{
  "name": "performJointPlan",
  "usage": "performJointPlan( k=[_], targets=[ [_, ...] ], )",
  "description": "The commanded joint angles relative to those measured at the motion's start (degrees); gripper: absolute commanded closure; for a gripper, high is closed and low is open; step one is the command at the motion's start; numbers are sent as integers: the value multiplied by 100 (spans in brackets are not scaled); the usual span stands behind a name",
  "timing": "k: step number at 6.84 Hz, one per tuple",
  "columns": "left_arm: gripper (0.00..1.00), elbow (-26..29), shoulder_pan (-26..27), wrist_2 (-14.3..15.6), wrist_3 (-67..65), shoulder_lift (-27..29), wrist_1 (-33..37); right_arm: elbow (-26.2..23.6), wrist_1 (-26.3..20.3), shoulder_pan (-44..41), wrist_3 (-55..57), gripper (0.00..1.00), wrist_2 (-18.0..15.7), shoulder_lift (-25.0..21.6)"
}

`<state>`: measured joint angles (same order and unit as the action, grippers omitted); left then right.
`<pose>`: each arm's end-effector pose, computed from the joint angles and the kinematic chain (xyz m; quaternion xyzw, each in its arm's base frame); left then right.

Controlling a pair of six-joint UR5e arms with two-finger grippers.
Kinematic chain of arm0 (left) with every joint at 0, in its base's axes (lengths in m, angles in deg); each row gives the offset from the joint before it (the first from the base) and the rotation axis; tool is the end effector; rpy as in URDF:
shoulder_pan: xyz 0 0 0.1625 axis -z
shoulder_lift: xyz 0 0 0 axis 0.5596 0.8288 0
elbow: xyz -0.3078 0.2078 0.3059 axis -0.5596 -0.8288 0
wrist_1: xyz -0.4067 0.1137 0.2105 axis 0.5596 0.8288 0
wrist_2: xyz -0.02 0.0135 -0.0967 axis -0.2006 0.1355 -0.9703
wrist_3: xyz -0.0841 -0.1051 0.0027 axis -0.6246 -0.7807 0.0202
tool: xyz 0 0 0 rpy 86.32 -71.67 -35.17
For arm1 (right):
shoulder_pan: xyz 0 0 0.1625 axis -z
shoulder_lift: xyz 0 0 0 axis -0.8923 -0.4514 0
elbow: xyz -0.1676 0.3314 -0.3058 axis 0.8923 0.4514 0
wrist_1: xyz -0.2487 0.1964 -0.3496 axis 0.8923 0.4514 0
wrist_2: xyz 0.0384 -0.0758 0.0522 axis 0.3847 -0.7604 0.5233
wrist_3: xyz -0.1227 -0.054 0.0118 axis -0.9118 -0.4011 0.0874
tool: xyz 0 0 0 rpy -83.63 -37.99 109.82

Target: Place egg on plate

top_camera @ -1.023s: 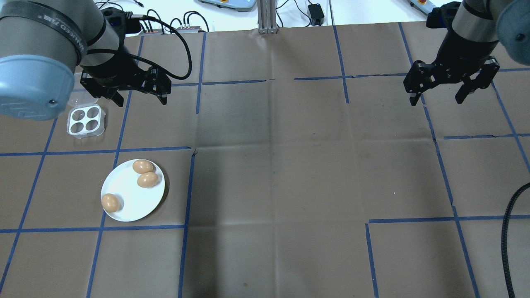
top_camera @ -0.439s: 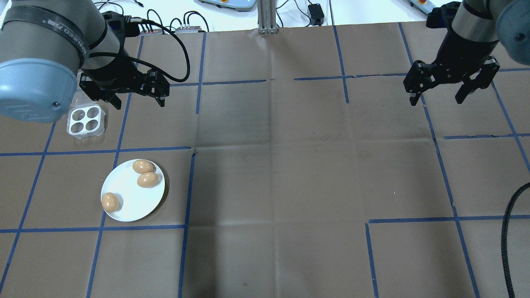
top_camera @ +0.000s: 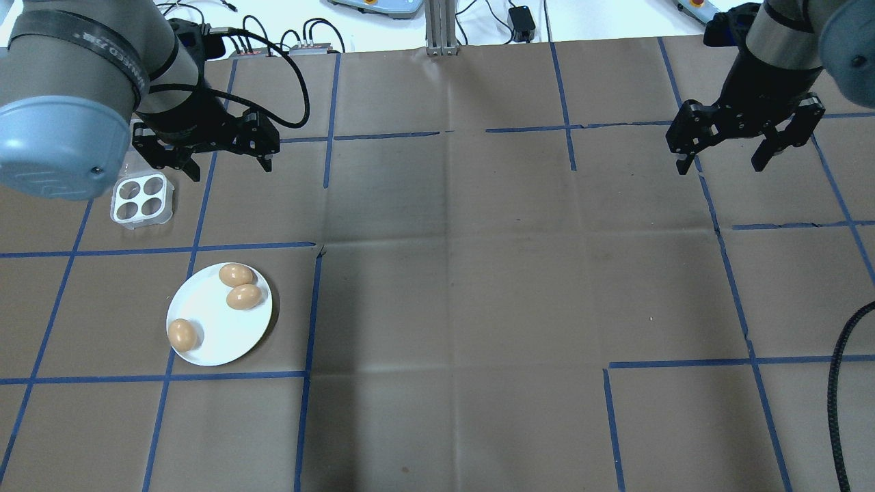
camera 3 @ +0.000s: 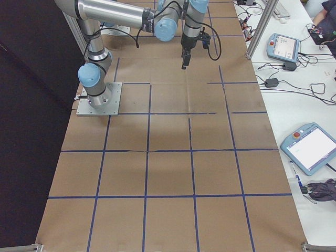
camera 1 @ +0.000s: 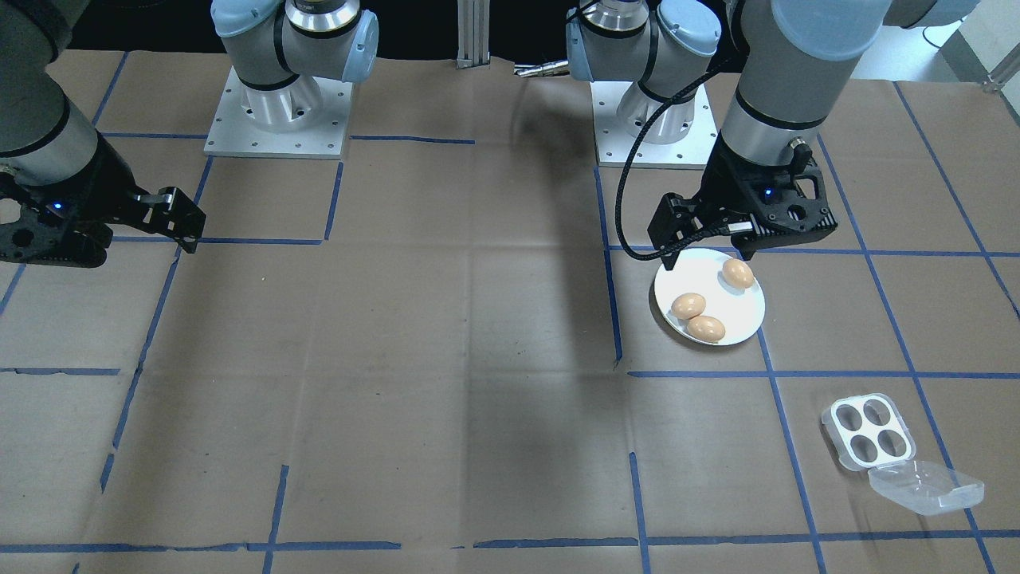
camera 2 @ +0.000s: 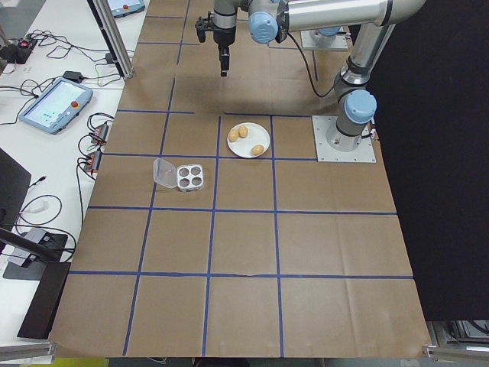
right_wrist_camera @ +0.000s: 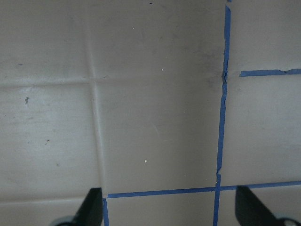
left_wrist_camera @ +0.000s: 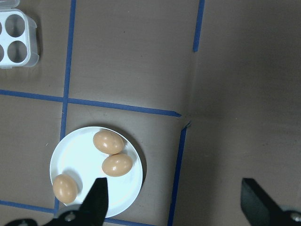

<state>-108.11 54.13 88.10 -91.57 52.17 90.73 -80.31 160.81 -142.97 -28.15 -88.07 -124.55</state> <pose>-0.1081 -0.5768 0.4552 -0.0686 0.9964 -0.0442 0.0235 0.0201 -0.5879 0.4472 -0.0172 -0.9977 -0.0614 0.0250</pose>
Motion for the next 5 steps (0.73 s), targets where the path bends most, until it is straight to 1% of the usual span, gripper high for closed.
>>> performJointPlan(
  k=[1, 2, 3, 5],
  targets=[
    [0, -25, -17, 11, -7, 29, -4, 0, 0, 0, 0, 0, 0, 0],
    [0, 53, -17, 20, -7, 38, -4, 0, 0, 0, 0, 0, 0, 0],
    [0, -85, -17, 55, -7, -84, 5, 0, 0, 0, 0, 0, 0, 0],
    [0, 1, -26, 46, 2, -129, 84, 0, 0, 0, 0, 0, 0, 0]
  ],
)
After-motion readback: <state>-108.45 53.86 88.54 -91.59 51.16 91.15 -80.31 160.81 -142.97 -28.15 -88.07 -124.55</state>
